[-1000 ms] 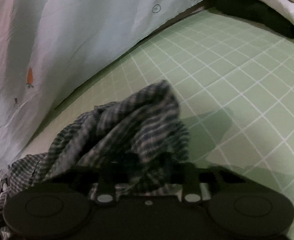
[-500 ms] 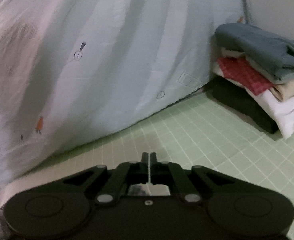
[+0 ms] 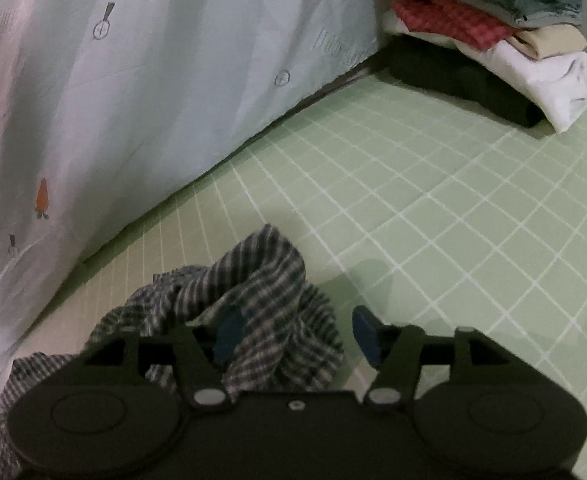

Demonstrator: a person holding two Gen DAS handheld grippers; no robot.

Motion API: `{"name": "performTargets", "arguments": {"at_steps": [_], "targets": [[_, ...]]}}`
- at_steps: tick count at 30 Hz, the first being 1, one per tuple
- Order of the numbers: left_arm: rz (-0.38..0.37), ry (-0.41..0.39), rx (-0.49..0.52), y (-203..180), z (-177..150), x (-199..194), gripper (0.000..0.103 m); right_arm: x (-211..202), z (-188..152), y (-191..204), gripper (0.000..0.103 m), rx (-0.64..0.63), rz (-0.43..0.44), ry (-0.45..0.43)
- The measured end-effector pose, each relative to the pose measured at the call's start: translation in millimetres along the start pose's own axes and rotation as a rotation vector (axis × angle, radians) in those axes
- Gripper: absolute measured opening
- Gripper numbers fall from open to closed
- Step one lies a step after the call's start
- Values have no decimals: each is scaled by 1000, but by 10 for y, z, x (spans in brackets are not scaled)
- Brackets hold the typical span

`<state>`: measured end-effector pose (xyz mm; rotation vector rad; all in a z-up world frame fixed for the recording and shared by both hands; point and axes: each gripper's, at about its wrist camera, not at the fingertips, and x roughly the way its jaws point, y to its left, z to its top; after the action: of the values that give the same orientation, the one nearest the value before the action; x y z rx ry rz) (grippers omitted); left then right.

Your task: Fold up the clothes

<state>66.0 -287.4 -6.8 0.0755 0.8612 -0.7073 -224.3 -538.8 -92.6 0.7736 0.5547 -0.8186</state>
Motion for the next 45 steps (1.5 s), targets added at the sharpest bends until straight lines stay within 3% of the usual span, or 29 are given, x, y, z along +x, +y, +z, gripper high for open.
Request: {"name": "performTargets", "arguments": {"at_steps": [4, 5, 7, 9, 14, 22, 27, 37, 40, 42, 45], "targets": [[-69, 35, 33, -137, -16, 107, 82, 68, -41, 56, 70, 0, 29, 44], [-84, 58, 30, -180, -25, 162, 88, 79, -51, 76, 72, -7, 36, 51], [-99, 111, 35, -278, -49, 287, 88, 123, -52, 122, 75, -24, 48, 67], [-83, 158, 82, -404, -90, 384, 88, 177, -59, 160, 76, -35, 55, 82], [-47, 189, 263, -638, -303, 446, 91, 291, -86, 171, 80, -39, 62, 120], [14, 224, 280, -539, -428, 496, 91, 378, -141, 133, 81, -25, 58, 147], [73, 249, 355, -567, -528, 563, 91, 413, -171, 190, 81, -38, 51, 162], [115, 280, 392, -591, -624, 654, 91, 415, -168, 146, 81, -18, 42, 170], [114, 276, 376, -555, -611, 679, 84, 418, -162, 133, 81, -11, 56, 166], [108, 274, 362, -526, -606, 687, 70, 417, -160, 128, 78, -13, 53, 164], [126, 281, 337, -472, -602, 713, 51, 424, -184, 137, 64, -14, 61, 172]]}}
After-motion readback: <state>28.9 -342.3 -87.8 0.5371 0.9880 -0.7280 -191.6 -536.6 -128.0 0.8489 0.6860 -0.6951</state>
